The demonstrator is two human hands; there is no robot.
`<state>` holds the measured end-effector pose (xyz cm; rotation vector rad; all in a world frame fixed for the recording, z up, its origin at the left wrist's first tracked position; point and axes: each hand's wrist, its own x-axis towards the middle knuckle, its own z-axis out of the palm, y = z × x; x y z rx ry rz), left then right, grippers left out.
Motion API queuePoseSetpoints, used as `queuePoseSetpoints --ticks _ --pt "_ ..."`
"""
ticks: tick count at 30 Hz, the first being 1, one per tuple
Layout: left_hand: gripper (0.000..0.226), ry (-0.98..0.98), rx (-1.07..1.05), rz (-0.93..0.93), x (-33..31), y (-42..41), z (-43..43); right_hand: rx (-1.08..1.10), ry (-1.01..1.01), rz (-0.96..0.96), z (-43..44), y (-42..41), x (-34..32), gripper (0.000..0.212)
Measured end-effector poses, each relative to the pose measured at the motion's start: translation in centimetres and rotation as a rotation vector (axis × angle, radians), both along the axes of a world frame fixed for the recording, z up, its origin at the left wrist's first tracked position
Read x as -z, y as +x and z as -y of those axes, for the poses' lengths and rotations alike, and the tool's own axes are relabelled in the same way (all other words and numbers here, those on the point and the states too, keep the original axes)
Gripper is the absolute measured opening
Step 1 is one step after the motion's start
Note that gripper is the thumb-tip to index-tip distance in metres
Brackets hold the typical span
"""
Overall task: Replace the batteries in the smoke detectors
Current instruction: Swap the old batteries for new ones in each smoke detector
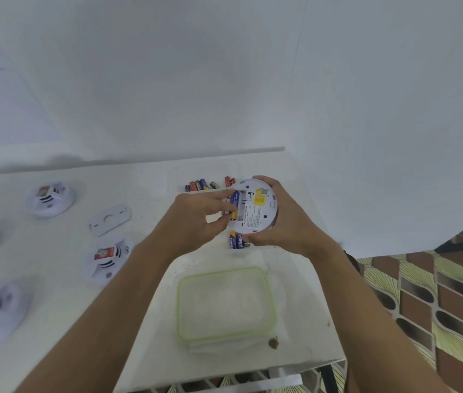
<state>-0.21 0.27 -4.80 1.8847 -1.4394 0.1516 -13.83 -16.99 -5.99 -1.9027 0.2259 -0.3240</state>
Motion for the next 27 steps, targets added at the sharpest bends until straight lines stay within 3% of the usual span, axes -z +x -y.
queuePoseSetpoints --ticks 10,17,21,27 --pt "0.013 0.057 0.055 0.229 -0.9 -0.5 -1.0 -0.104 -0.022 -0.059 -0.6 -0.1 -0.9 0.099" --pt "0.018 -0.009 0.049 0.318 -1.0 -0.7 -1.0 -0.125 0.004 -0.061 -0.4 -0.6 -2.0 0.095" --pt "0.016 -0.023 0.066 0.272 -1.2 -0.8 -1.0 -0.093 0.027 -0.041 -0.7 -0.8 -1.4 0.092" --pt "0.042 0.06 0.083 0.078 -0.3 0.1 -1.5 -0.05 0.065 -0.018 -0.8 -1.0 -0.5 0.092"
